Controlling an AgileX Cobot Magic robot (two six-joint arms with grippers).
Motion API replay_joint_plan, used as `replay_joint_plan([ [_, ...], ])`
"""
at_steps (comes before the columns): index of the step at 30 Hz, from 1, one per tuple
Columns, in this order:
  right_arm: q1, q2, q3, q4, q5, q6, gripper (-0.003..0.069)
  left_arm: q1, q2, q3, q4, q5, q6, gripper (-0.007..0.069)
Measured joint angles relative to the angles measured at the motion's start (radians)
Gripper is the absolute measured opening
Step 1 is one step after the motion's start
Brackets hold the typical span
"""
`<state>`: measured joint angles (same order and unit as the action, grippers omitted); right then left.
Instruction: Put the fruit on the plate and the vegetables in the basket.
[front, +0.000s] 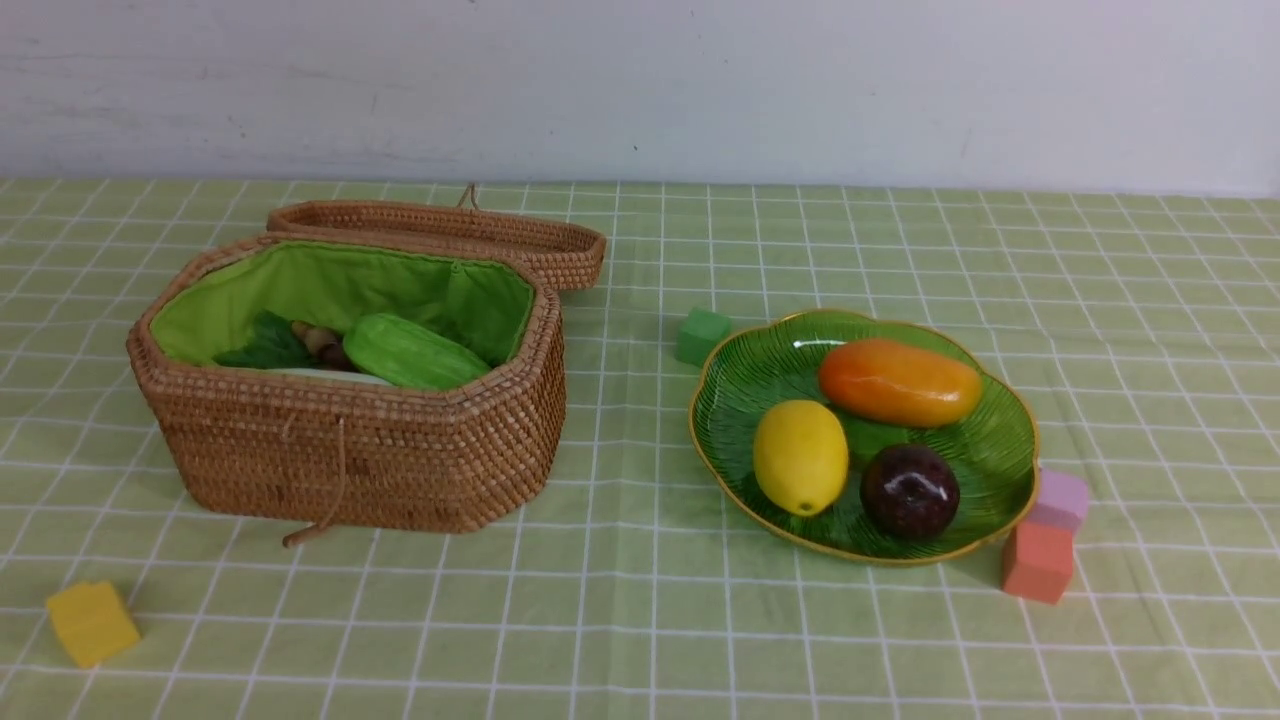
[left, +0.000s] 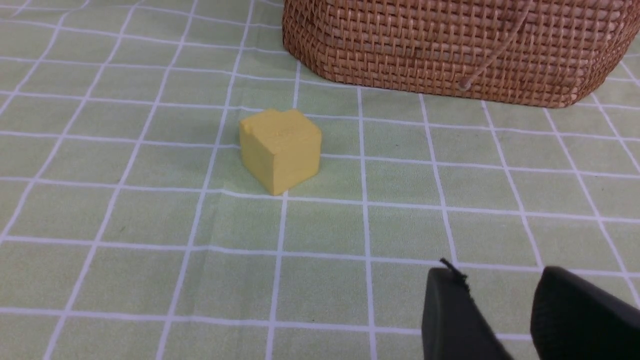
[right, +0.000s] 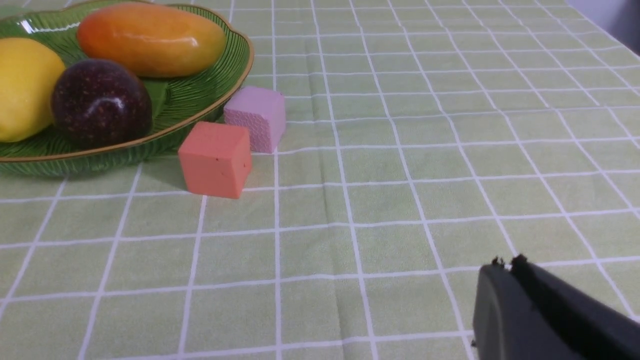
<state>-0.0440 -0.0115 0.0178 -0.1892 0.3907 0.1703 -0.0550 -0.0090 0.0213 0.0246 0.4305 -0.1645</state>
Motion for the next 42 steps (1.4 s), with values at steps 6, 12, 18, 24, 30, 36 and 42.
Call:
replay_joint_plan([
  [6,0.0,0.0,0.0,0.0,0.0,0.0,0.0037,-0.008,0.0,0.0,0.0,0.0,0.0,0.0238],
  [12,0.0,0.0,0.0,0.0,0.0,-0.004,0.0045,-0.035,0.0,0.0,0.0,0.0,0.0,0.0238],
  [18,0.0,0.0,0.0,0.0,0.0,-0.007,0.0055,-0.036,0.0,0.0,0.0,0.0,0.0,0.0238],
  [24,0.0,0.0,0.0,0.0,0.0,-0.007,0.0058,-0.036,0.0,0.0,0.0,0.0,0.0,0.0238],
  [30,0.0,0.0,0.0,0.0,0.0,-0.007,0.0067,-0.036,0.0,0.0,0.0,0.0,0.0,0.0238],
  [36,0.0,0.0,0.0,0.0,0.0,-0.007,0.0078,-0.036,0.0,0.0,0.0,0.0,0.0,0.0238],
  [42,0.0,0.0,0.0,0.0,0.0,-0.007,0.0085,-0.036,0.0,0.0,0.0,0.0,0.0,0.0238],
])
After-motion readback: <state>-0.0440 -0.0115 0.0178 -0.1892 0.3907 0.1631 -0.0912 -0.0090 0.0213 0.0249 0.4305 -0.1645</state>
